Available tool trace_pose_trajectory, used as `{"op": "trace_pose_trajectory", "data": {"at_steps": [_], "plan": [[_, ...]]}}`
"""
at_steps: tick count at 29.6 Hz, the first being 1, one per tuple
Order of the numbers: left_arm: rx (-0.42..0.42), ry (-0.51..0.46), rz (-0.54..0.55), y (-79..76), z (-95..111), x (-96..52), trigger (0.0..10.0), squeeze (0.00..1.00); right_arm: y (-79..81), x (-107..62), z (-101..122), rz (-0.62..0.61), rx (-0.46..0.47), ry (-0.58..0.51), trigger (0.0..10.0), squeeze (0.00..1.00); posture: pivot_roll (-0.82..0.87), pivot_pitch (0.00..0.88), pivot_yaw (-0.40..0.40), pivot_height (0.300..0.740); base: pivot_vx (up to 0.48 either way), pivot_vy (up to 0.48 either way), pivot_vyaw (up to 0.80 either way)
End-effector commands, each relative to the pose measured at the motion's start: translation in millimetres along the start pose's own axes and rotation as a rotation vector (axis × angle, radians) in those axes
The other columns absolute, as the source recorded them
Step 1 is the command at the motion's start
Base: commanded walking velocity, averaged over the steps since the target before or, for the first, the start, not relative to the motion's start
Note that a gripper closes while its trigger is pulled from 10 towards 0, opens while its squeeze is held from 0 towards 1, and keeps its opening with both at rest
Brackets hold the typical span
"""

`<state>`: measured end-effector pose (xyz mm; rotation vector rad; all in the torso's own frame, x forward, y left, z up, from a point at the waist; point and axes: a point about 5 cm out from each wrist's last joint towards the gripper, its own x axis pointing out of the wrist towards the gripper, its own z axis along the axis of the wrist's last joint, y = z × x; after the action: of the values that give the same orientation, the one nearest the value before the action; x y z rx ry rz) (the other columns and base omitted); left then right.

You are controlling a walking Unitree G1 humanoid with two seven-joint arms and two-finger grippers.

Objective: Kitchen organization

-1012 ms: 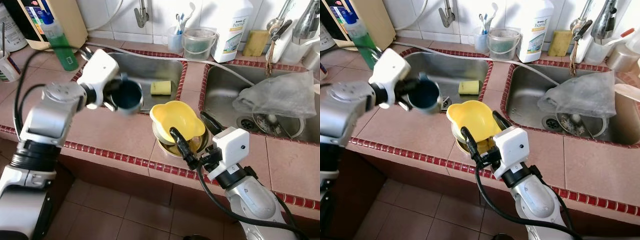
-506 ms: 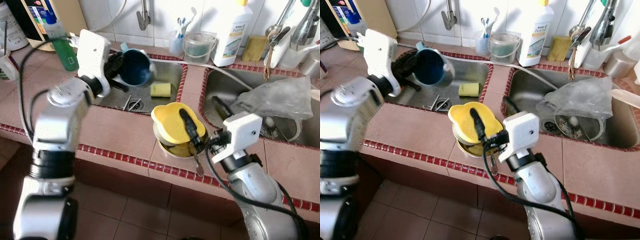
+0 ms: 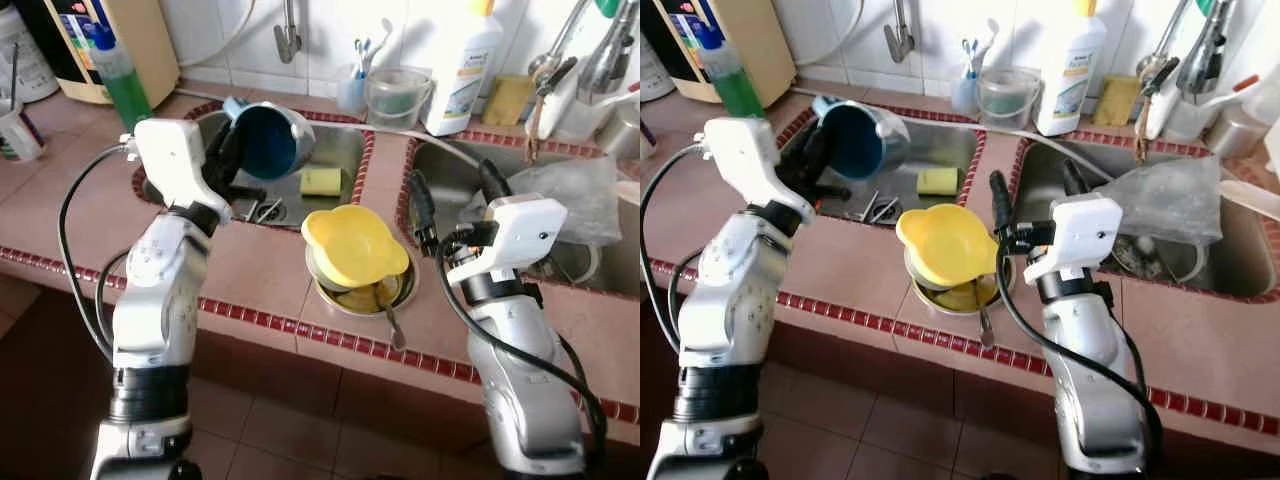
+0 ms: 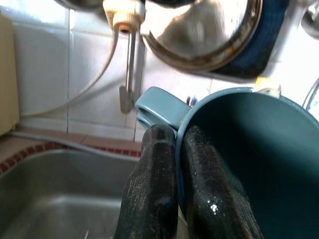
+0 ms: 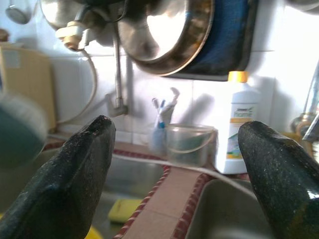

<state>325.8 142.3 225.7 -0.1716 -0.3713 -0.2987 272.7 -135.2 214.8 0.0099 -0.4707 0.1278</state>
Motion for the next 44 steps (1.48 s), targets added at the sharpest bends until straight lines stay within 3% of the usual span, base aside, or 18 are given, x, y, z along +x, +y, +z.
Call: {"op": "trace_pose_trajectory", "data": {"at_steps": [1, 11, 36, 44], "plan": [[0.037, -0.047, -0.012, -2.8, -2, -7.5, 10.0, 0.00, -3.4, 1.3, -1, -0.036, 0.004, -0.016, 10.0, 0.00, -0.13, 0.060, 0.035, 0.740, 0.000, 0.000, 0.00], [0.005, -0.099, -0.028, -12.7, -10, -24.3, 10.0, 0.00, -3.6, -7.8, -15, -0.077, -0.017, 0.004, 10.0, 0.00, -0.13, 0.055, 0.038, 0.740, 0.000, 0.000, 0.00], [0.053, -0.066, -0.046, -13.1, -9, -20.3, 10.0, 0.00, -3.1, 3.1, -14, -0.053, -0.044, -0.034, 10.0, 0.00, -0.11, 0.032, 0.021, 0.740, 0.000, 0.000, 0.00], [0.062, -0.051, -0.059, -14.0, -11, -21.3, 10.0, 0.00, 0.3, 3.7, -15, -0.036, -0.038, -0.036, 10.0, 0.00, -0.11, 0.023, 0.015, 0.740, 0.000, 0.296, 0.00]]}}
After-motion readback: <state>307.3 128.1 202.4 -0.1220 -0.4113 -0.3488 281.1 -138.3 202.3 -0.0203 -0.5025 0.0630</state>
